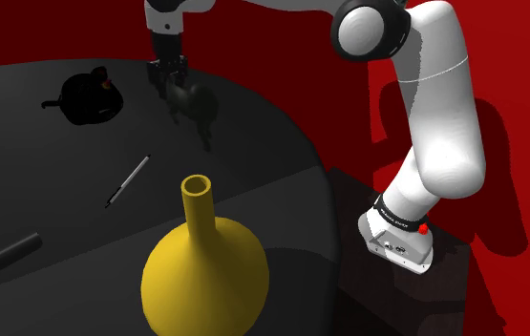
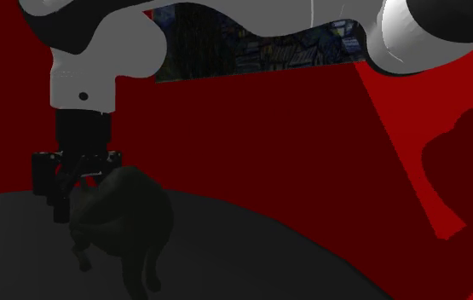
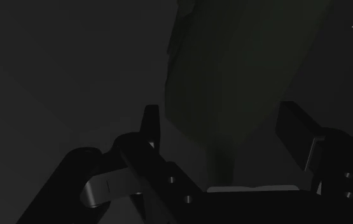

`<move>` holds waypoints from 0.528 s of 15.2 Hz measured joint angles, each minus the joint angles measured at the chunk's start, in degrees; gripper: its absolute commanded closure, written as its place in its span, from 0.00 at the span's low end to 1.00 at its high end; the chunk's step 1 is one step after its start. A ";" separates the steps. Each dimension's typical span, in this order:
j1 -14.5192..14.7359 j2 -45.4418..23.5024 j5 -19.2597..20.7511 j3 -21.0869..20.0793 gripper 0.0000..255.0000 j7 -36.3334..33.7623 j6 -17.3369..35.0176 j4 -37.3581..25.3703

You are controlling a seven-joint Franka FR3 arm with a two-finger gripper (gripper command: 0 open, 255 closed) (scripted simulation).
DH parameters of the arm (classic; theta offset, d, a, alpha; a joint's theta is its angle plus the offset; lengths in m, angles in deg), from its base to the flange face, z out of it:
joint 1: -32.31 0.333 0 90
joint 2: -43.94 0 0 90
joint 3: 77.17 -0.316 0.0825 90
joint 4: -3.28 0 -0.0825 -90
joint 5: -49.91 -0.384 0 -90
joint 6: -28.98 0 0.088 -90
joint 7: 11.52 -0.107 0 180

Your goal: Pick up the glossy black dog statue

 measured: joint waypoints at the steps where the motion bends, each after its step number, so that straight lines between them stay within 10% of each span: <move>1: -0.01 -0.13 0.02 0.00 1.00 -0.06 -0.72 -0.88; 8: 0.12 -0.74 0.16 -0.05 1.00 -0.81 -6.32 -7.13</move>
